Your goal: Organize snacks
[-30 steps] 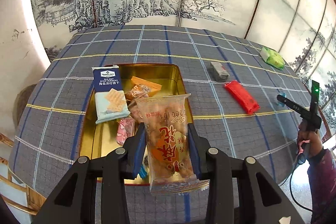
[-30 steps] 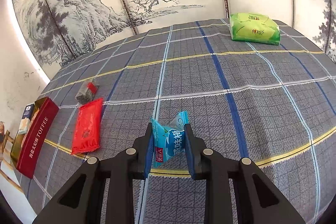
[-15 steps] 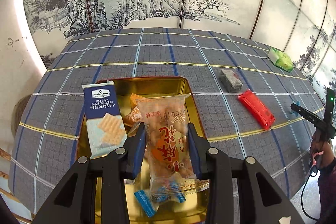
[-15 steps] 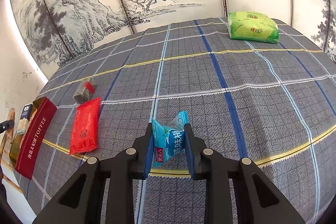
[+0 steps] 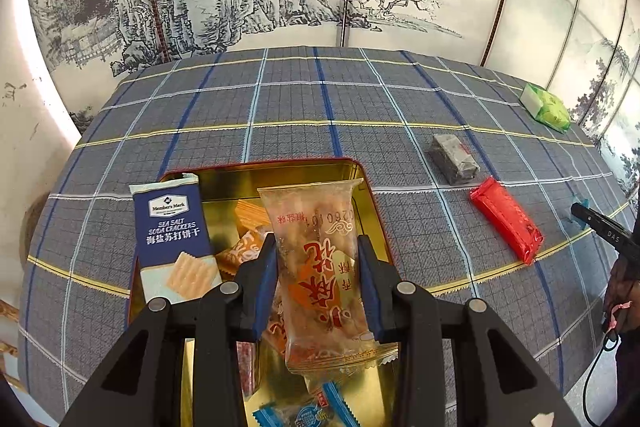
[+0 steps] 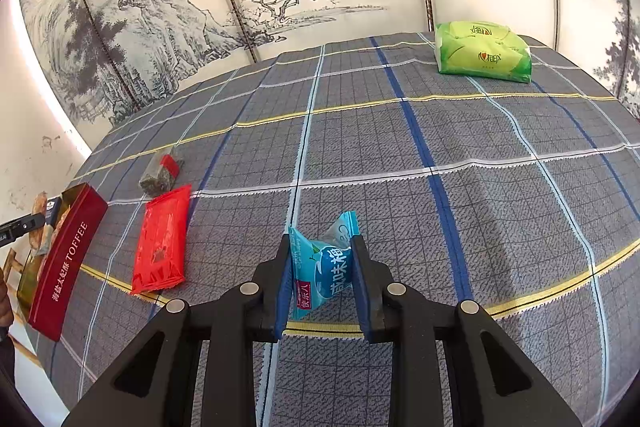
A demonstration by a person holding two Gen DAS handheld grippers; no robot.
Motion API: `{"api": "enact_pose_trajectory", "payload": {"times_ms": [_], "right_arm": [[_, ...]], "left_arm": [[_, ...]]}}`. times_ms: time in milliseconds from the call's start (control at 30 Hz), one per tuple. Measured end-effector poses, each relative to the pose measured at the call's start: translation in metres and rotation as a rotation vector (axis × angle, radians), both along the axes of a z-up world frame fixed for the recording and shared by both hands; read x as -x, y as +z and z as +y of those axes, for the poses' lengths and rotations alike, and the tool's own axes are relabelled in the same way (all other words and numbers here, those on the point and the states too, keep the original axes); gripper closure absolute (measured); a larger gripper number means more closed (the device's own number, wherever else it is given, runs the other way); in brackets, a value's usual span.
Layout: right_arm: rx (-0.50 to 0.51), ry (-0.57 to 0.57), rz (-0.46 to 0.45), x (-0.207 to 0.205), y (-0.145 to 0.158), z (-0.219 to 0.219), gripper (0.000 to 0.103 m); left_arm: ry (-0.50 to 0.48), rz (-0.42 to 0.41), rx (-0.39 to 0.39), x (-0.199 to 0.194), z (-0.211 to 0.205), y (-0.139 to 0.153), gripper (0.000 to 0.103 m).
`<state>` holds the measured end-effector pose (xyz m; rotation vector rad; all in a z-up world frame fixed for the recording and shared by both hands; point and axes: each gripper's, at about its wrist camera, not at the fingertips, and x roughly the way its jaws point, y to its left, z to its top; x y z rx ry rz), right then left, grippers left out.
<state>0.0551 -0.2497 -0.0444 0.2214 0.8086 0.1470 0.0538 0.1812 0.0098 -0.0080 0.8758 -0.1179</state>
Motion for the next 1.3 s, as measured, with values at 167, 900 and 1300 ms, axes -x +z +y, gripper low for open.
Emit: {"api": "enact_pose_trajectory", "payload": {"times_ms": [167,900,1300], "right_arm": [[0.001,0.0,0.001,0.0,0.0,0.0,0.076],[0.006,-0.004,0.006,-0.003,-0.001,0.001,0.076],[0.0,-0.01,0.016,-0.003,-0.006,0.0,0.075]], "left_arm": [[-0.003,0.003,-0.01,-0.007,-0.004,-0.003,0.069],[-0.011,0.002,-0.039,-0.014,-0.012,-0.013,0.069],[-0.008,-0.024,-0.061,-0.006,-0.012,-0.008,0.069]]}}
